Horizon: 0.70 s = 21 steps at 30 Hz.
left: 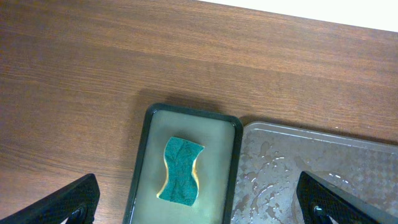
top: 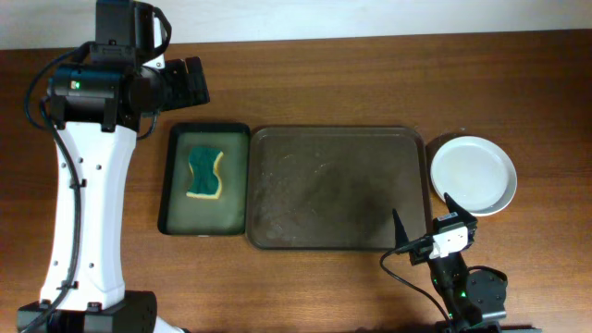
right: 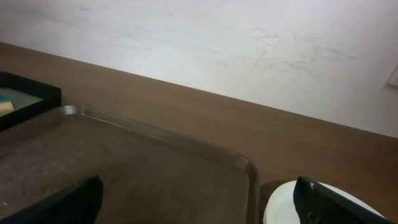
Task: Clean dirty plates on tray and stack at the side
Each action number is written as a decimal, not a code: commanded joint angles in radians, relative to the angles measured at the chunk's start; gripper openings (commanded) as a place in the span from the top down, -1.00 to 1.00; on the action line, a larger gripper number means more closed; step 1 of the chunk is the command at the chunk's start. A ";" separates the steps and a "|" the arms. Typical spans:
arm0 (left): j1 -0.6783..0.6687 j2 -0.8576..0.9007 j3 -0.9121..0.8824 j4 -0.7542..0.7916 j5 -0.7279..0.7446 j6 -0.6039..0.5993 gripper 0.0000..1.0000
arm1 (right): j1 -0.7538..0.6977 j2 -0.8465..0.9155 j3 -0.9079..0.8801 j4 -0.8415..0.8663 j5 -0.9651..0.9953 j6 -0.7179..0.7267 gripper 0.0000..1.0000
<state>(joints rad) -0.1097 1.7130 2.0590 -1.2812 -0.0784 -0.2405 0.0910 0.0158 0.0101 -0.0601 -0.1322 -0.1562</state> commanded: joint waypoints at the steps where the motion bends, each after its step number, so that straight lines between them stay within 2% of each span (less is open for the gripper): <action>1: 0.001 0.005 -0.001 0.002 0.001 -0.009 -0.99 | -0.006 -0.005 -0.005 -0.005 -0.014 0.014 -0.97; 13: -0.001 -0.015 -0.001 0.002 0.000 -0.009 -0.99 | -0.006 -0.005 -0.005 -0.005 -0.014 0.014 -0.96; 15: -0.001 -0.062 -0.001 0.003 -0.014 -0.009 -0.99 | -0.006 -0.005 -0.005 -0.005 -0.014 0.014 -0.97; 17: -0.001 -0.114 -0.001 0.002 -0.100 -0.009 -0.99 | -0.006 -0.005 -0.005 -0.005 -0.014 0.015 -0.97; 21: -0.001 -0.218 -0.001 -0.018 -0.110 -0.008 -0.99 | -0.006 -0.005 -0.005 -0.005 -0.014 0.014 -0.97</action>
<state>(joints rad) -0.1101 1.6333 2.0544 -1.2819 -0.1356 -0.2405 0.0910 0.0158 0.0101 -0.0601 -0.1322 -0.1558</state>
